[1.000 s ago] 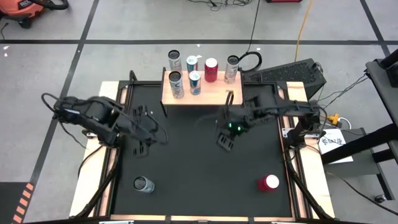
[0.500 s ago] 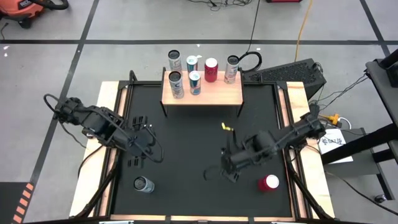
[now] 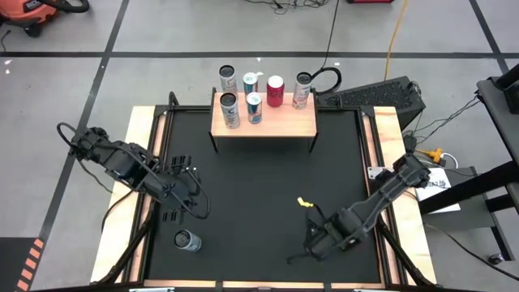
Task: Place canned beverage on shelf
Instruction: Put the red-black soda can on the shelf
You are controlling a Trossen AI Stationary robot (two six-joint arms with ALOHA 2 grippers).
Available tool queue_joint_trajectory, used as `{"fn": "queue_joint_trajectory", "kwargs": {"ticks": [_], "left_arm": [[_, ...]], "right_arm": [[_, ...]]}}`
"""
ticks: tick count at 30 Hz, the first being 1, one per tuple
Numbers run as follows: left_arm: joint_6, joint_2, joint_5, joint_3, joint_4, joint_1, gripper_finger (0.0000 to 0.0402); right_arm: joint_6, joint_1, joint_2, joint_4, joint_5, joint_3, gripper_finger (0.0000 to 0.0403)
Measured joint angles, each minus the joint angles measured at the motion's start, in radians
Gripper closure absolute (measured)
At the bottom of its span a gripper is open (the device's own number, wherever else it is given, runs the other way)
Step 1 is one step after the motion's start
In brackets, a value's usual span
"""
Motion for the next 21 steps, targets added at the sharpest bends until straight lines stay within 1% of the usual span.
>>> {"fn": "queue_joint_trajectory", "kwargs": {"ticks": [4, 8, 13, 21], "left_arm": [[0.000, 0.000, 0.000, 0.000, 0.000, 0.000, 0.0185], [0.000, 0.000, 0.000, 0.000, 0.000, 0.000, 0.0185], [0.000, 0.000, 0.000, 0.000, 0.000, 0.000, 0.0185], [0.001, 0.000, 0.000, 0.000, 0.001, 0.000, 0.0185]], "right_arm": [[0.083, 0.048, 0.000, 0.000, 0.003, -0.019, 0.0110], [0.139, 0.086, 0.000, 0.000, 0.029, -0.026, 0.0110], [0.182, 0.097, 0.000, 0.000, 0.054, -0.026, 0.0110], [0.220, 0.104, 0.000, 0.000, 0.049, -0.026, 0.0110]]}}
